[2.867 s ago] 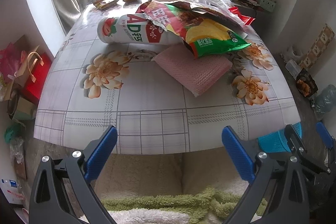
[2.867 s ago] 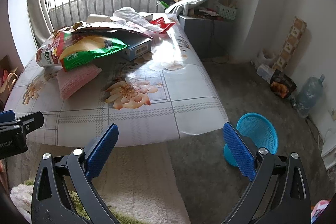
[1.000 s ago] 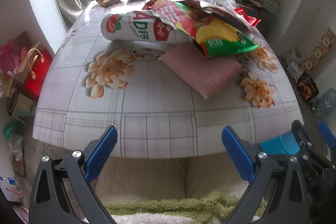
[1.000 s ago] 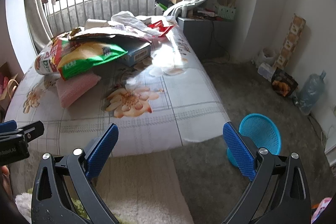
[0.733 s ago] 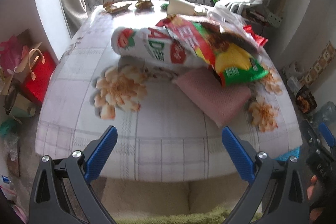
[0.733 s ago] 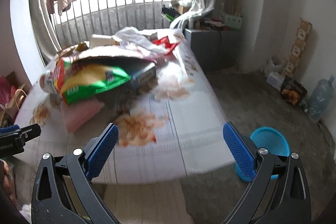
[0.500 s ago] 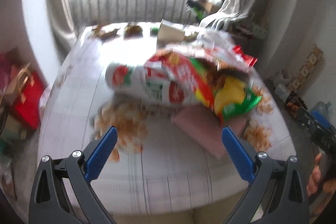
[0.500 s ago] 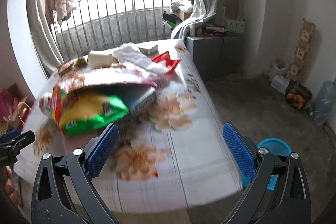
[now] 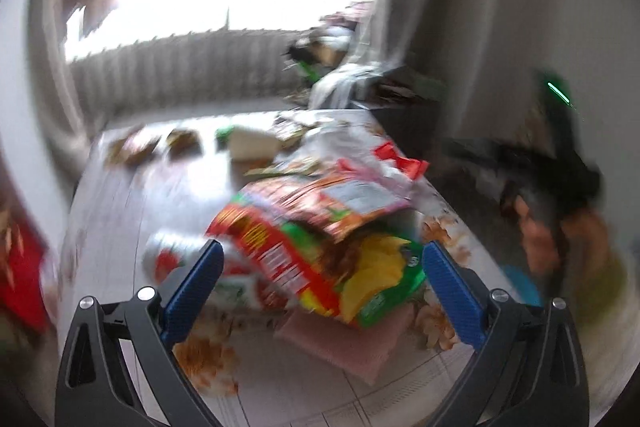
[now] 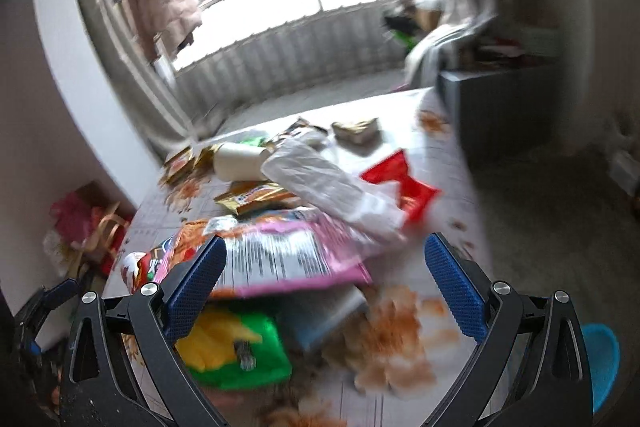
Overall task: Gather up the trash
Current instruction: 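Grasp the white tissue with the right tool while the left tool grasps the pink snack bag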
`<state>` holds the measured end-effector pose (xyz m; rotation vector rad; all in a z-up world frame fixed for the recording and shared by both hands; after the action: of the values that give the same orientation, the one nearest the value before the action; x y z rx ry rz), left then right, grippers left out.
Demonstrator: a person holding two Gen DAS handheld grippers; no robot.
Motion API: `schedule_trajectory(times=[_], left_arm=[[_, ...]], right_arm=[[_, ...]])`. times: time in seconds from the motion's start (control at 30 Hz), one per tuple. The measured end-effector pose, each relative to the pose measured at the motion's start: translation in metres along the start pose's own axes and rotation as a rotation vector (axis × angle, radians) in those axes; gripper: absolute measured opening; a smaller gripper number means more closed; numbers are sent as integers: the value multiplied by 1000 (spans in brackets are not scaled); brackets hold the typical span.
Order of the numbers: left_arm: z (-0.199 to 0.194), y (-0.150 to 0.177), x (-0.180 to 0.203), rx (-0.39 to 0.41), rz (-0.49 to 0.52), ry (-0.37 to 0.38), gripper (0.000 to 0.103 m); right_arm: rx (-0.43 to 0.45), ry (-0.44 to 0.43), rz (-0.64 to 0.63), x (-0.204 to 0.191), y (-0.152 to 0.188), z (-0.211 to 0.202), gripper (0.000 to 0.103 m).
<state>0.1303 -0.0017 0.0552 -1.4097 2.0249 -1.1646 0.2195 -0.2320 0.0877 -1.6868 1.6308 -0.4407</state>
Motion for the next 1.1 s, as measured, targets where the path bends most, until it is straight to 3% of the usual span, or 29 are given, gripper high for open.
schedule_trajectory(times=[0.17, 0.3, 0.4, 0.43, 0.57, 0.63, 0.67, 0.77, 0.87, 0.97, 1.1], left_arm=[[37, -16, 43, -54, 271, -54, 94], [77, -21, 59, -135, 362, -61, 83], [102, -23, 59, -196, 360, -63, 72], [107, -22, 58, -210, 355, -57, 71], [123, -19, 51, -272, 373, -58, 70], [126, -17, 50, -290, 405, -72, 70], [129, -16, 48, -303, 410, -78, 70], [134, -16, 42, -334, 386, -76, 66], [138, -15, 36, -354, 377, -85, 55], [139, -16, 34, -366, 365, -77, 40], [139, -17, 33, -369, 363, -69, 12]], right_arm=[[-127, -30, -133, -16, -28, 61, 91], [-202, -40, -203, -26, -37, 101, 87], [-272, -43, -203, -21, -34, 128, 72], [-293, -41, -197, -18, -32, 135, 62], [-360, -90, -107, 0, -23, 148, 25], [-355, -132, -53, 8, -23, 148, 20], [-349, -159, -24, 13, -22, 147, 8], [-337, -192, 26, 21, -23, 141, 4], [-309, -233, 69, 30, -26, 130, 3], [-285, -260, 96, 31, -31, 124, 3], [-250, -276, 111, 34, -38, 114, 3]])
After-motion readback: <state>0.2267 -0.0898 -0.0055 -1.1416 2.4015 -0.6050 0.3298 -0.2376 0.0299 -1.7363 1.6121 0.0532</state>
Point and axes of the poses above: each gripper's, at about its wrist camera, not at the fingertips, and z roughly the way its jaws point, x to its right, y to its underside, the point moved 5 cm from there along z, roughly the way its jaws point, and after that the axes turned 4 degrees about y, right-handed, at the moved point
